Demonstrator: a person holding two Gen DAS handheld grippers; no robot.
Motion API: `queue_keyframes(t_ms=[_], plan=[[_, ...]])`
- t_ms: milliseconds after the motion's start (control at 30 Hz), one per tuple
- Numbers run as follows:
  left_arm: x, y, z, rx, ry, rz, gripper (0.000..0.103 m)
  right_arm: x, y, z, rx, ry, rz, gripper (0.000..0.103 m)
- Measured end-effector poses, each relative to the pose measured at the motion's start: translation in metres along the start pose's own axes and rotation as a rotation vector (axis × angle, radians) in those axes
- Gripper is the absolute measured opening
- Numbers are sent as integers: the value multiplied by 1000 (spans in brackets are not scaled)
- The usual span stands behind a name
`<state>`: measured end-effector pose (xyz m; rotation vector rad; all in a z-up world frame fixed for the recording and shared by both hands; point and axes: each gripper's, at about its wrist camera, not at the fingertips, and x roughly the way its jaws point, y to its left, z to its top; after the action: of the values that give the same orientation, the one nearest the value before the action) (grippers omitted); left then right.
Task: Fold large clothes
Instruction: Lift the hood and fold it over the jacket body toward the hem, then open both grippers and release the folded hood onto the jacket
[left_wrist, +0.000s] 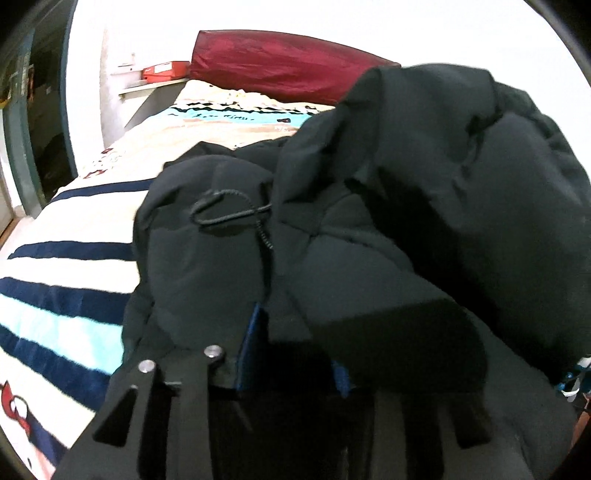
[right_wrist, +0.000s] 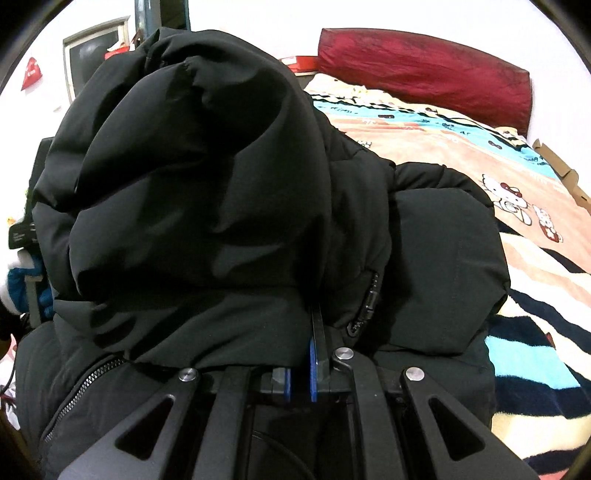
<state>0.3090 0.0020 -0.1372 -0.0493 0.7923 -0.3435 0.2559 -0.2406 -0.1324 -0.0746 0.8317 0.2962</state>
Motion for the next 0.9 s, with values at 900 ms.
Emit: queue_keyframes(t_ms=[900], plan=[[-48,16,-14,-103,6,64,38,-13,21,3,-115,-29,-50,26]])
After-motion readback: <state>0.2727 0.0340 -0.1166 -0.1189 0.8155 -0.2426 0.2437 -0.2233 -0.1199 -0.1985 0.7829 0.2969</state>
